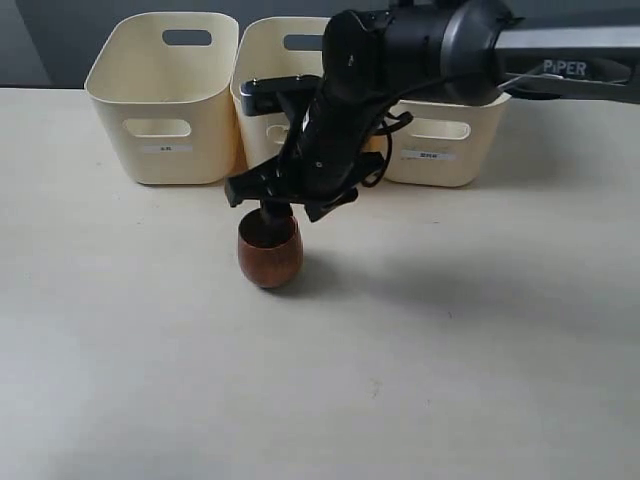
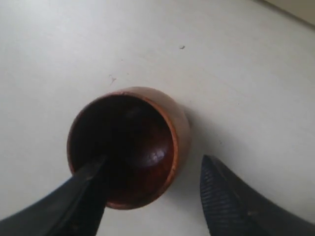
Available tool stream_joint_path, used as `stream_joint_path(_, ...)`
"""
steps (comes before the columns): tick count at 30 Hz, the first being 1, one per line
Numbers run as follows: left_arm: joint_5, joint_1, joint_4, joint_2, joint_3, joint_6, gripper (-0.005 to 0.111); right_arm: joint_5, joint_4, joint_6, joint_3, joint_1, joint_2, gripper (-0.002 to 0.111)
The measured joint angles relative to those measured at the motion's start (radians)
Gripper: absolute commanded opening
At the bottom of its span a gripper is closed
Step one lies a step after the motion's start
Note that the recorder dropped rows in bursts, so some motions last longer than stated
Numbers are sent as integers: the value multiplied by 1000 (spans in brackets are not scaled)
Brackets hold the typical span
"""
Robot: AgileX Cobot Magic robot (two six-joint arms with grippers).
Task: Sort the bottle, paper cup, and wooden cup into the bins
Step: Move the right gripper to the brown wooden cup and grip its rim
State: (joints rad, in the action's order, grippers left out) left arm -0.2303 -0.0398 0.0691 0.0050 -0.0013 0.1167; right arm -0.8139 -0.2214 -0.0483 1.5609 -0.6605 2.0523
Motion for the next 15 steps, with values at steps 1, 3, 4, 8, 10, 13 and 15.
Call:
stream_joint_path(1,0,0,0,0,0,0,0,5,0,0,0,0,4,54)
stream_joint_path(3,0,0,0,0,0,0,0,18,2,-2,0,0,18,54)
stream_joint_path(4,0,0,0,0,0,0,0,25,2,-8,0,0,33,54)
stream_joint_path(8,0,0,0,0,0,0,0,48,2,-14,0,0,55,54)
stream_joint_path(10,0,0,0,0,0,0,0,55,2,-16,0,0,55,41)
stream_joint_path(13,0,0,0,0,0,0,0,55,2,-16,0,0,55,4)
stream_joint_path(15,0,0,0,0,0,0,0,51,10,-16,-1,0,55,0)
